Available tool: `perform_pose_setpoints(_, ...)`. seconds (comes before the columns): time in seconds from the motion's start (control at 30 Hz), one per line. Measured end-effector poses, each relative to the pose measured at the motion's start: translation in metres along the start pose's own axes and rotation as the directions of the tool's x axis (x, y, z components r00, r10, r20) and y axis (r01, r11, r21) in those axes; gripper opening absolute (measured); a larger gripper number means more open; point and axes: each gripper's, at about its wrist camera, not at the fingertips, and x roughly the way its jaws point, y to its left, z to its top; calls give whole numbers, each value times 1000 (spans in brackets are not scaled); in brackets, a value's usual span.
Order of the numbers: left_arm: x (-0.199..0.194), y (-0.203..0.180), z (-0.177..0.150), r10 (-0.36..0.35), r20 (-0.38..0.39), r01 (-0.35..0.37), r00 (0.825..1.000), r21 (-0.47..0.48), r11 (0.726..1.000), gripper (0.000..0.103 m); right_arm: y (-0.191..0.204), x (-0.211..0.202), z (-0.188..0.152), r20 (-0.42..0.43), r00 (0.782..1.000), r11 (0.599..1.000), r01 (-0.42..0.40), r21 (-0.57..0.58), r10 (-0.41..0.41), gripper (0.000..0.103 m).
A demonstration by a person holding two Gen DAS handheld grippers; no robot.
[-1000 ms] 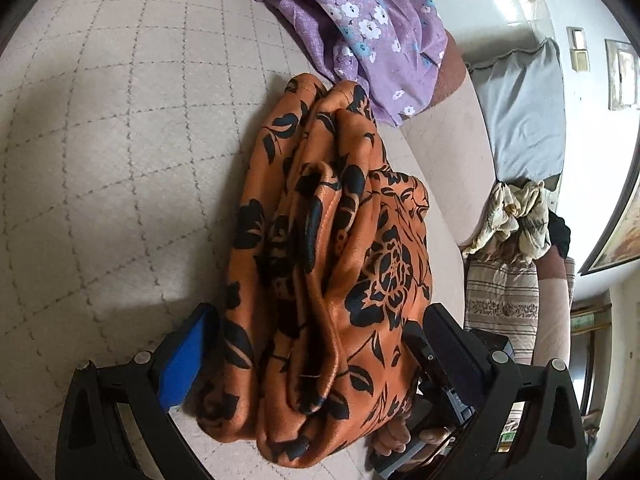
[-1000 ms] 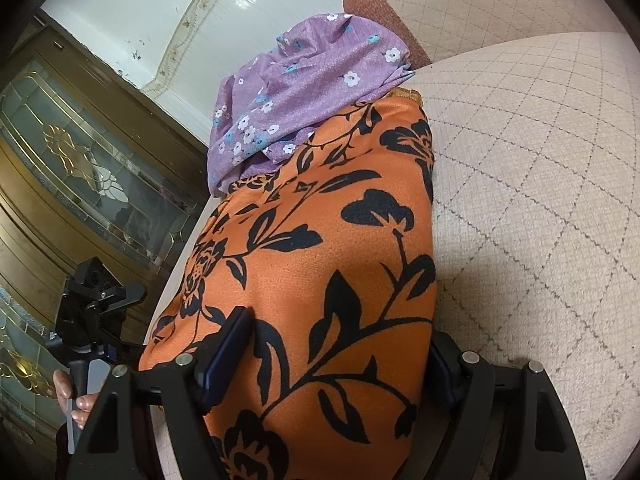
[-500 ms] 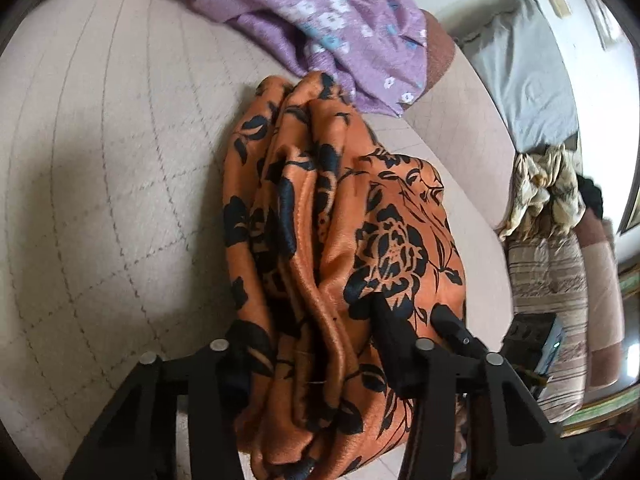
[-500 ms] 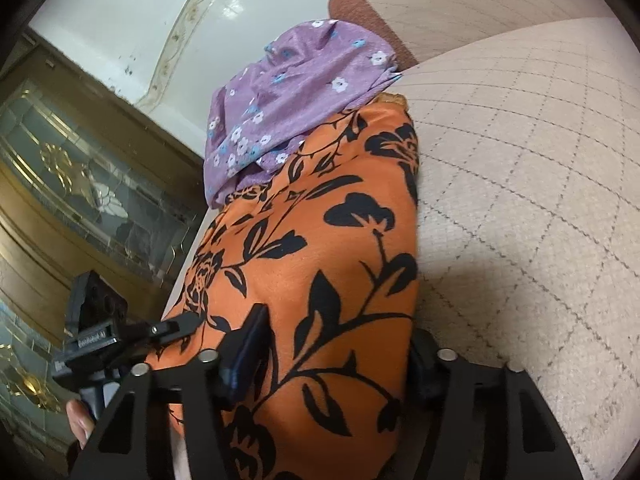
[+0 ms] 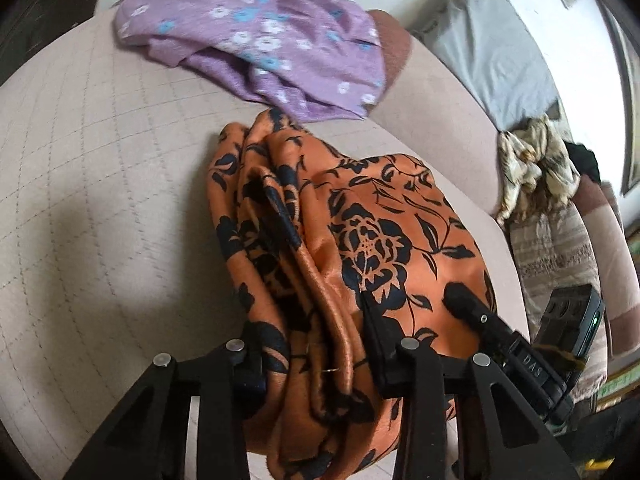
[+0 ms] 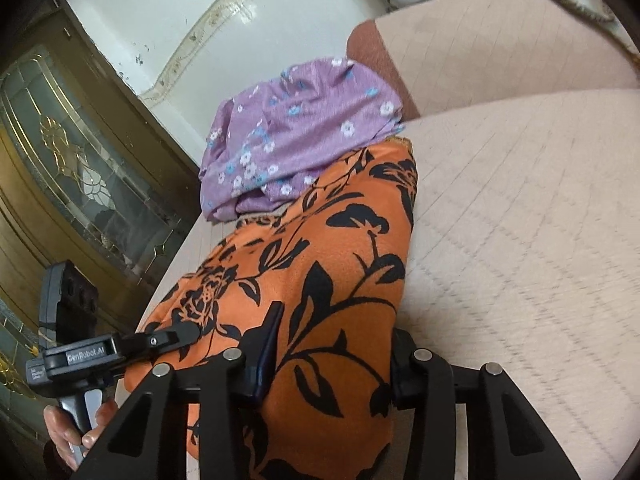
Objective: Fold small clothes
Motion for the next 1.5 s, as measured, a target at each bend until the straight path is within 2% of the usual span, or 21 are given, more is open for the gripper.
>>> perform_pose_setpoints(0.2, -10, -34, -25, -3, 0, 3, 1000, 74, 997, 38, -7, -40, -6, 11, 999, 999, 30, -18, -30, 45)
perform_pose_setpoints(0.4, -16, -65, -62, 13, -11, -12, 1000, 111, 994, 38, -10, -87, -29, 7, 998, 997, 66, -49, -65, 45)
perform_pose_setpoints(0.57, -21, -96, -104, 53, 6, -53, 999, 160, 986, 35, -23, -125, -53, -8, 997, 996, 80, -28, -80, 45)
perform_pose_setpoints(0.7, -21, -108, -138, 121, 11, -121, 993, 178, 977, 34, -31, -143, -78, -37, 995, 995, 93, -45, -95, 45)
perform_pose_setpoints(1.0, -18, -116, -166, 247, 34, -248, 969, 231, 941, 35, -57, -144, -114, -72, 993, 996, 91, 13, -90, 45)
perform_pose_setpoints(1.23, -12, -125, -172, 313, 55, -316, 948, 264, 911, 36, -55, -142, -114, -74, 992, 995, 104, 5, -103, 47)
perform_pose_setpoints(1.5, -6, -126, -177, 358, 63, -361, 932, 281, 889, 42, -60, -136, -112, -94, 989, 994, 112, 12, -110, 52)
